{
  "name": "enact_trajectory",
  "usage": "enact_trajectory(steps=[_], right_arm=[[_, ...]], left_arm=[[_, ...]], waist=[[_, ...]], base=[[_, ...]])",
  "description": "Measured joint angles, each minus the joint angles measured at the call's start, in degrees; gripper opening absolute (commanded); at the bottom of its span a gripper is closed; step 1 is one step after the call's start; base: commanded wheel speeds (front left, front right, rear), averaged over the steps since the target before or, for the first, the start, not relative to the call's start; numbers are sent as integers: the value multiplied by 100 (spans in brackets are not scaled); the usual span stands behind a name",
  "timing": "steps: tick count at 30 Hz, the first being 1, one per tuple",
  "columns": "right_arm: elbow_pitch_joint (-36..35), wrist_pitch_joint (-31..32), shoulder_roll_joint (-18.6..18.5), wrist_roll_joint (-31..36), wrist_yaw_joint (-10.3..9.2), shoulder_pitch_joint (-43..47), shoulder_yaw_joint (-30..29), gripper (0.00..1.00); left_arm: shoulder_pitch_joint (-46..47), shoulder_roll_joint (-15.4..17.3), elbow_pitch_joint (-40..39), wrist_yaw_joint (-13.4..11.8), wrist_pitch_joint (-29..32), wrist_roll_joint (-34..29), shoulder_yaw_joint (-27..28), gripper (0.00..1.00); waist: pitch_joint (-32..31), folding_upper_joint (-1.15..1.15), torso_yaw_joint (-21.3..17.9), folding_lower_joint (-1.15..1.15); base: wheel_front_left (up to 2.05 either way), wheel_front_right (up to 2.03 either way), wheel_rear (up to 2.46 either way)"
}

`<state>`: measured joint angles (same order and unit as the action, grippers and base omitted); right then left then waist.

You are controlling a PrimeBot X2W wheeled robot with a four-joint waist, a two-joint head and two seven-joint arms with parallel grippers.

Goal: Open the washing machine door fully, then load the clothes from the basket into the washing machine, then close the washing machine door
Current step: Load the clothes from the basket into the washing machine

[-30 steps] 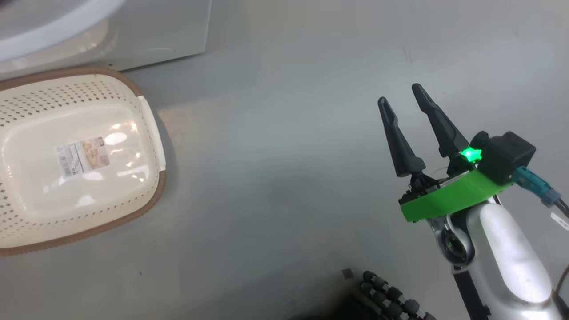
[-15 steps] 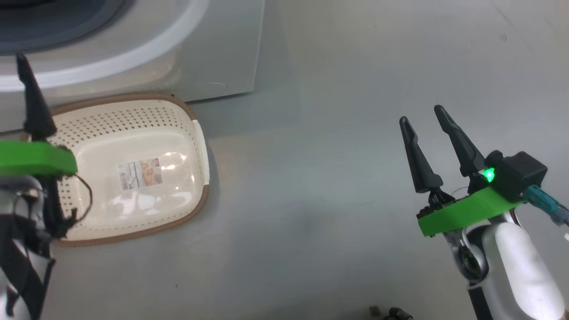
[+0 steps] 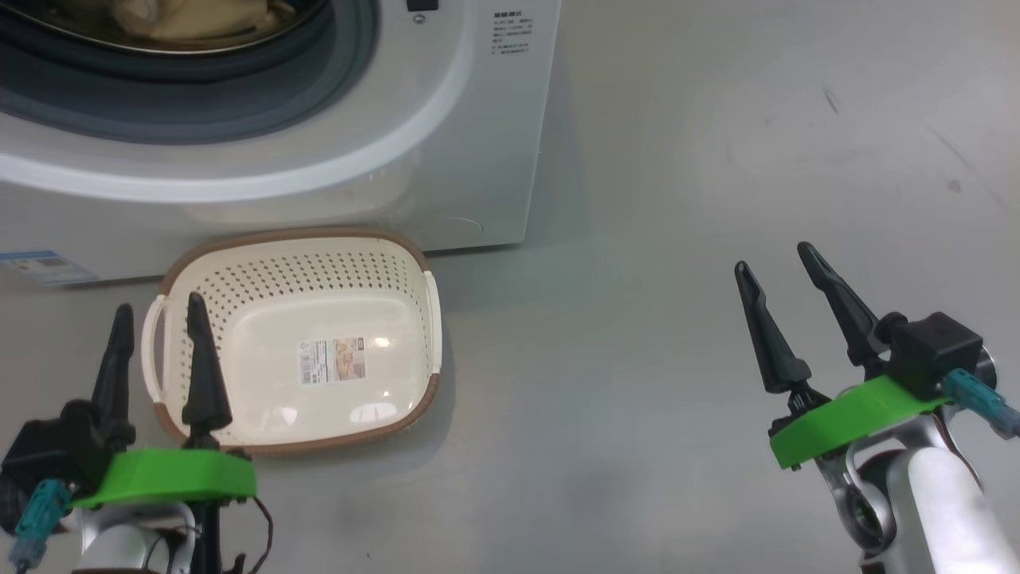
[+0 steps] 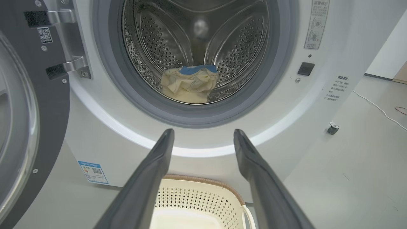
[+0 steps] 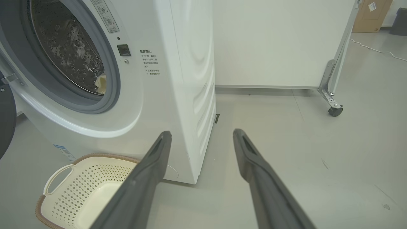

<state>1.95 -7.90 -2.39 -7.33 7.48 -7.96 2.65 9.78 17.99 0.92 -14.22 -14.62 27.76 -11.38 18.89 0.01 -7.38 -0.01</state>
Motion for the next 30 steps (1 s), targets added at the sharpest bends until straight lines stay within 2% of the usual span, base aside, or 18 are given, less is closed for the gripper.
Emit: enact_trajectory(steps=[8, 17, 30], right_arm=[[-194, 245, 0, 160, 0, 311, -98, 100], [-371, 498, 0, 236, 0, 797, -222, 100], [-532, 632, 1, 236, 0, 1066, -254, 100]], left_arm=[[-710, -168, -48, -3, 1, -138, 43, 100], [-1287, -205, -116, -3, 1, -190, 88, 100], [-1583, -203, -308, -5, 3, -308, -29, 100]], waist=[[-544, 0, 204, 0], [-1089, 0, 346, 0], [-1395, 0, 443, 0]], base=[[0, 0, 0], [0, 0, 0], [0, 0, 0]])
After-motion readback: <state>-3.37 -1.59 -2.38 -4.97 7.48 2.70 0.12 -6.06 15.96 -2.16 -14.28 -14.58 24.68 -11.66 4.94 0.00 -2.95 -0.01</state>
